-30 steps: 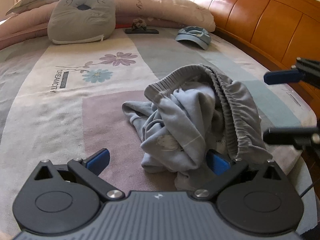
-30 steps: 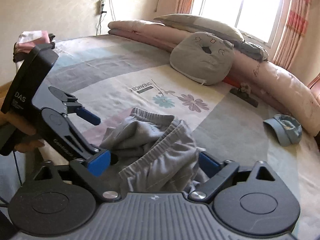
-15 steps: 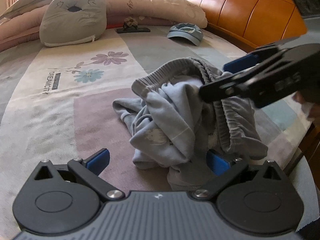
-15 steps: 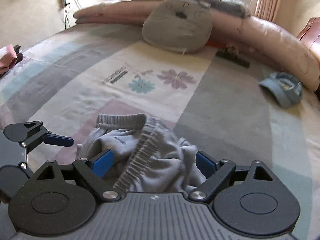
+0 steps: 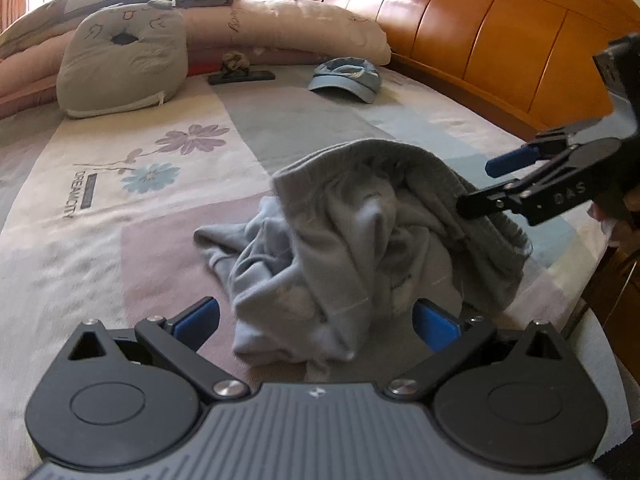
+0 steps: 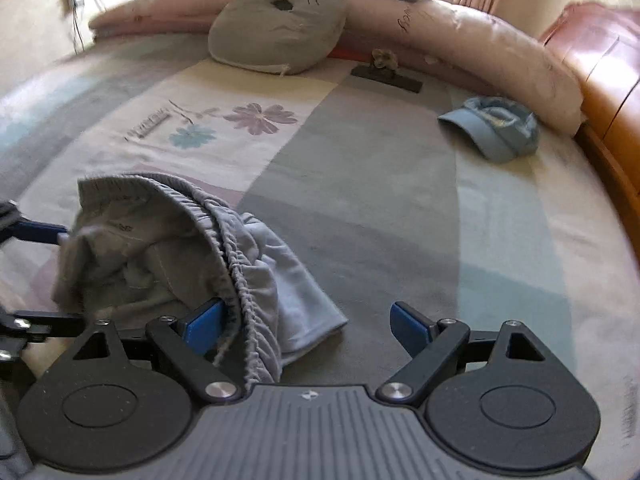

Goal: Fold clothes

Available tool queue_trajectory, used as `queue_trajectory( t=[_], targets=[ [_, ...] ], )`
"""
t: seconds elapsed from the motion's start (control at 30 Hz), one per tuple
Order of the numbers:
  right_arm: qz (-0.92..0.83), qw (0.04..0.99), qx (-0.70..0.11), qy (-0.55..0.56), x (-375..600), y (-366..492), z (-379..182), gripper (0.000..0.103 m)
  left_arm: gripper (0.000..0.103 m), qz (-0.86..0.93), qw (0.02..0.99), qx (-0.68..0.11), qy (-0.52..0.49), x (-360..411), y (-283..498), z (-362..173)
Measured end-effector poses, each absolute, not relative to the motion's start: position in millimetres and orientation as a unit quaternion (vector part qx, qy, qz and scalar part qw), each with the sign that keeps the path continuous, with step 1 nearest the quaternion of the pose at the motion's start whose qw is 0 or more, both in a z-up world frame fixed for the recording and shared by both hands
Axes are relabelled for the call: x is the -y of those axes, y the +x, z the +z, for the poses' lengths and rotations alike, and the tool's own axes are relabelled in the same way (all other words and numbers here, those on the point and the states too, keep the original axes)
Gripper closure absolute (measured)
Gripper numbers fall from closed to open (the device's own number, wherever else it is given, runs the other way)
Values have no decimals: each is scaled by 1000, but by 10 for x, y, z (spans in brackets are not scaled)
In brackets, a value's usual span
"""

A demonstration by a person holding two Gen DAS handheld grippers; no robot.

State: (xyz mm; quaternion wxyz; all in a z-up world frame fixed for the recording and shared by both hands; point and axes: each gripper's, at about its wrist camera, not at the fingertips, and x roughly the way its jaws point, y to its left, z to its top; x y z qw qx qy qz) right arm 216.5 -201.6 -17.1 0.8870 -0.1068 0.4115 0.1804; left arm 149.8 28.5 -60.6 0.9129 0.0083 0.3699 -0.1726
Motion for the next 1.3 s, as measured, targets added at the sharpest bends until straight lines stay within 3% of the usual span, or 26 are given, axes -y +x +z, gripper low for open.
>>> queue_trajectory(
  t=[0.33,0.53,0.8,1.0,1.3],
  targets=[
    [266,872,-394,-118,1699,2089,-243,14,1,-124,920,-370,-21,-384,1573,-563],
    [178,889,-393,-154,1988,2123,-344,14,1,-83,918,-387,-6,-477,1655,-609],
    [208,887,-402,-94,2154,2044,-494,14,1,-88,912,-400,28,-278,1699,-692],
    [139,900,-384,-151,2054,2067,-684,14,1,-25,922,-384,38,-391,1718,-557],
    [46,929,-360,-69,2558,1837,-773,14,1,-12,932,-347,102,-88,2218,-294]
  ],
)
